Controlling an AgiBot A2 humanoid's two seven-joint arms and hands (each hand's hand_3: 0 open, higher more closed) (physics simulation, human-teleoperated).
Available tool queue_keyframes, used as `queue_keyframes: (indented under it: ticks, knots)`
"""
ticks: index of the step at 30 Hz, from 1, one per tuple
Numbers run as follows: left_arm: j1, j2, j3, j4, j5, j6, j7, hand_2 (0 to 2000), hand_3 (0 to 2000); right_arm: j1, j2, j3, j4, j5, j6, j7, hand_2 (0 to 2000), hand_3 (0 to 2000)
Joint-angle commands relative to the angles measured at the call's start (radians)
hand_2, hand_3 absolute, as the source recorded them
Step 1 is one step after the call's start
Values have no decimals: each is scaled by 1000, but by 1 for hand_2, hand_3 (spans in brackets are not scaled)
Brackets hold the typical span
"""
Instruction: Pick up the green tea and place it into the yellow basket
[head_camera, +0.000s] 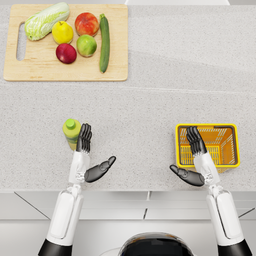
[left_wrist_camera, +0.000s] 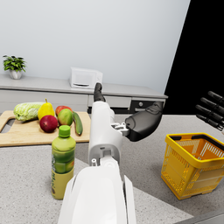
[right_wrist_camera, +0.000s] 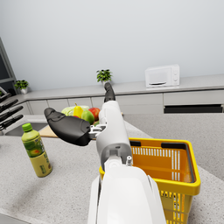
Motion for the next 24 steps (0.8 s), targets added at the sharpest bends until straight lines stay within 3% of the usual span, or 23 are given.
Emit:
queue_keyframes:
  ticks: [1, 13, 14, 17, 24]
  knots:
    - [0, 0, 0, 0, 0, 0, 0, 0, 0, 0, 0, 0, 0, 0, 0, 0, 0, 0]
    - [0, 0, 0, 0, 0, 0, 0, 0, 0, 2, -1, 30, -16, 0, 0, 0, 0, 0]
    - [2, 1, 30, 16, 0, 0, 0, 0, 0, 10, -8, 15, -1, 0, -28, 29, 0, 0]
    - [5, 12, -48, -1, 0, -64, -64, 0, 0, 29, -28, -30, 39, 0, -73, 74, 0, 0]
    - [76, 47, -147, 140, 311, -97, -97, 0, 0, 65, -49, -195, 71, 311, -97, 98, 0, 0]
